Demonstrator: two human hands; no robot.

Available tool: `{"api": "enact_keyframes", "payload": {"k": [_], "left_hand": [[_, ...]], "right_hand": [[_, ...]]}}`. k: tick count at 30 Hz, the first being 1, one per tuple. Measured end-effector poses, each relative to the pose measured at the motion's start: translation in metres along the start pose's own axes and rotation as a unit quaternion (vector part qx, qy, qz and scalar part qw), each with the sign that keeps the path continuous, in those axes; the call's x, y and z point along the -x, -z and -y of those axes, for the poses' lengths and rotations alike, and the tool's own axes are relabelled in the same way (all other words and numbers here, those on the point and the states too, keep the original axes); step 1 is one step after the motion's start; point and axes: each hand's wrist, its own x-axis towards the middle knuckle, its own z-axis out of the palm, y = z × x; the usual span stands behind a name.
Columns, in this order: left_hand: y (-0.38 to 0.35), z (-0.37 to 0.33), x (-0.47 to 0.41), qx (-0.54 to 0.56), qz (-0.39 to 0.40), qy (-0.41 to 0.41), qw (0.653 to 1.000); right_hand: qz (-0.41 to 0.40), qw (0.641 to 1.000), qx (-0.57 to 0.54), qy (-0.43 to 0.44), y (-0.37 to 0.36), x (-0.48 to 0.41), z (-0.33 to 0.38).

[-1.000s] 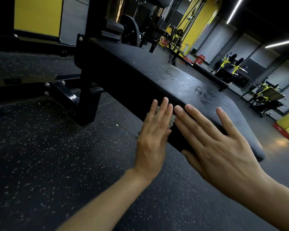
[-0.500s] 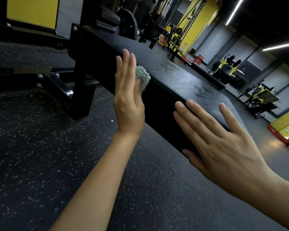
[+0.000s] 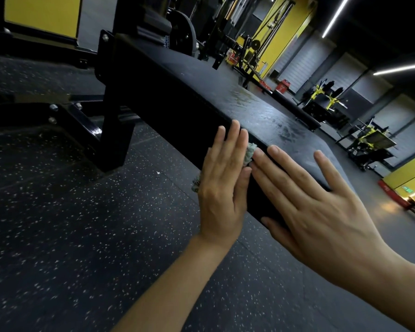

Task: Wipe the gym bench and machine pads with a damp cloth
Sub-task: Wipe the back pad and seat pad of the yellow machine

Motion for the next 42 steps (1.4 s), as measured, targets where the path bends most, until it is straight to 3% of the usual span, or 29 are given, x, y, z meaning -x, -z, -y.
{"api": "enact_keyframes", "payload": {"k": [7,16,27,36,42], "left_hand": [[0.008,0.015,-0.019,-0.103,-0.006,-0.019,0.995],[0.015,0.022,-0.049,-0.098,-0.032,0.001,0.995],[-0.004,-0.004,0.006,-0.027,0.025,-0.041,0.998],[-0.001,0.001,0.0,-0.123,0.034,-0.064,0.99],[0.009,0.009,-0.029,-0.1,0.0,-0.029,0.995]], "right_hand": [[0.008,1.0,-0.004,0.004,0.005,0.015,-0.008],[0.007,1.0,-0.014,0.005,0.004,0.027,-0.013],[0.011,1.0,-0.026,-0.002,0.005,0.031,-0.012],[0.018,0.999,-0.034,-0.007,0.006,0.047,-0.016],[0.017,0.999,-0.032,-0.008,0.005,0.057,-0.02]]}}
